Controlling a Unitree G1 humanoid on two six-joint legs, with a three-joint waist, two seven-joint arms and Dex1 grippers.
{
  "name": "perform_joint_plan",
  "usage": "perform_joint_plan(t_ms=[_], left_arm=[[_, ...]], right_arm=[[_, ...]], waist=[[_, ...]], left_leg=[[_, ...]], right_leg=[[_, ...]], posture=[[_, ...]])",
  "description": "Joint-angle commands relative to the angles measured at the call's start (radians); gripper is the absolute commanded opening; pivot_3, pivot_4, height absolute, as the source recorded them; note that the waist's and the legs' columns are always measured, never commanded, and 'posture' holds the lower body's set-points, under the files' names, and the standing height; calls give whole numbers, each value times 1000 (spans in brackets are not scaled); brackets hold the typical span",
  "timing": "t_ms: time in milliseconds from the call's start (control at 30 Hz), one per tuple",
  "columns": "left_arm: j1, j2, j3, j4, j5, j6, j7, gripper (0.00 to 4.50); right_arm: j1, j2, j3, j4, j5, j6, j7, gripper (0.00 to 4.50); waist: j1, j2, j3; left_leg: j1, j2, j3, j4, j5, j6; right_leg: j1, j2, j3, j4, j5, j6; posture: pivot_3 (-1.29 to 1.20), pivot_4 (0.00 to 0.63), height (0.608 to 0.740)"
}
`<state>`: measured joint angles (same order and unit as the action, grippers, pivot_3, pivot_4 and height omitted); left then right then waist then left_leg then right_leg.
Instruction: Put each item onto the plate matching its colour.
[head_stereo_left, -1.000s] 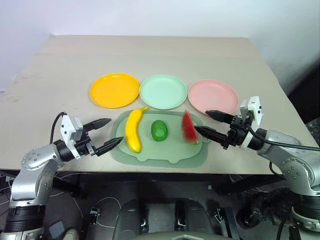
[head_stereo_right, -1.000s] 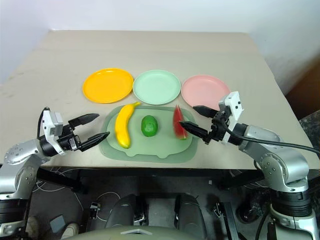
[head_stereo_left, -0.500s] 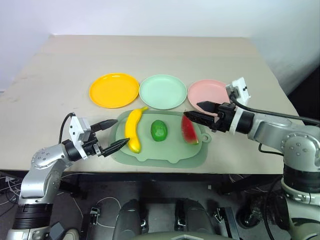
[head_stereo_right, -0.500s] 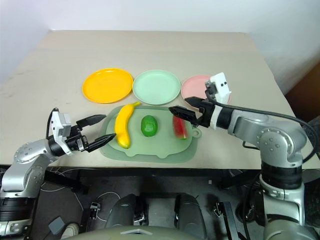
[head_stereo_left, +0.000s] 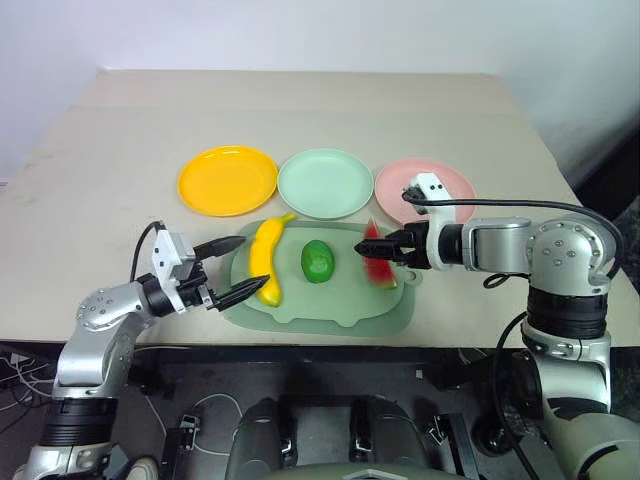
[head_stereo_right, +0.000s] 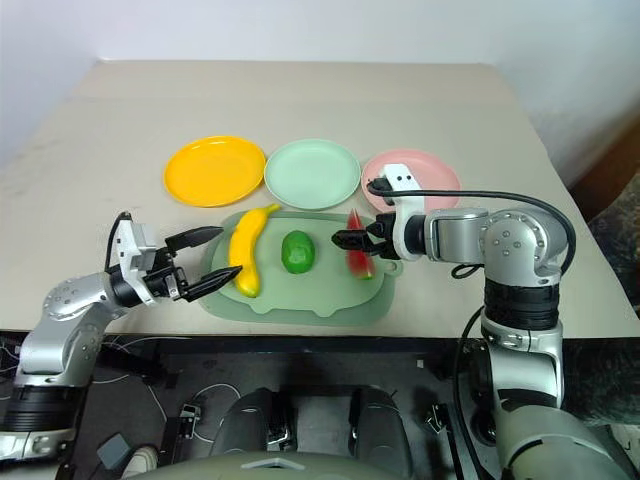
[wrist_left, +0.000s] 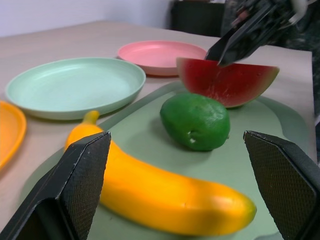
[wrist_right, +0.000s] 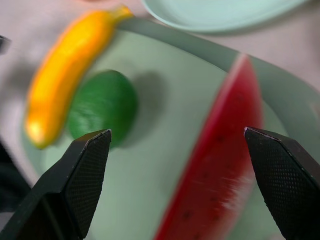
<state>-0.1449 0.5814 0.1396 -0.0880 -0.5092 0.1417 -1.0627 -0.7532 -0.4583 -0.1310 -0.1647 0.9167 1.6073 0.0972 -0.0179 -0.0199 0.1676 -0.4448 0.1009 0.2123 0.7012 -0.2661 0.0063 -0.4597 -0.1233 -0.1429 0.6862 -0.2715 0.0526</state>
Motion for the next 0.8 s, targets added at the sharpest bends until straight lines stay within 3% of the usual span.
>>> perform_joint_plan(t_ms=[33,300,400,533,700,800], left_arm=[[-26,-7,-5,-3,6,-26,-1,4462],[-61,-17,-13,57,29,-59,-14,4462],[-70,-20,-31,82,48,-64,-17,4500],[-79,-22,-42,91,53,-67,-25,4500],[-105,-21,-36,121,57,-75,-28,4500],[-103,-20,-31,120,55,-77,-28,4500]], right_arm=[[-34,-24,89,-2,-77,7,-37,4500],[-23,-43,203,26,-176,7,-33,4500],[-5,-58,250,20,-217,5,-10,3879],[2,-72,274,-11,-238,6,38,2557],[2,-95,273,-69,-228,7,92,2430],[-54,-91,172,-105,-194,2,160,2430]], waist=[[-1,0,0],[-1,0,0],[0,0,0],[-1,0,0],[-1,0,0],[-2,0,0]], left_leg=[[0,0,0,0,0,0],[0,0,1,-1,0,0],[0,0,1,-1,0,0],[0,0,1,-1,0,0],[0,0,0,-1,0,0],[0,0,1,-1,0,0]], right_leg=[[0,0,0,0,0,0],[-1,0,0,0,0,0],[0,0,0,0,0,0],[0,0,0,-1,0,0],[0,0,0,-1,0,0],[-1,0,0,-1,0,0]], posture=[[0,150,695],[0,150,695],[0,150,695],[0,150,695],[0,150,695],[0,150,695]])
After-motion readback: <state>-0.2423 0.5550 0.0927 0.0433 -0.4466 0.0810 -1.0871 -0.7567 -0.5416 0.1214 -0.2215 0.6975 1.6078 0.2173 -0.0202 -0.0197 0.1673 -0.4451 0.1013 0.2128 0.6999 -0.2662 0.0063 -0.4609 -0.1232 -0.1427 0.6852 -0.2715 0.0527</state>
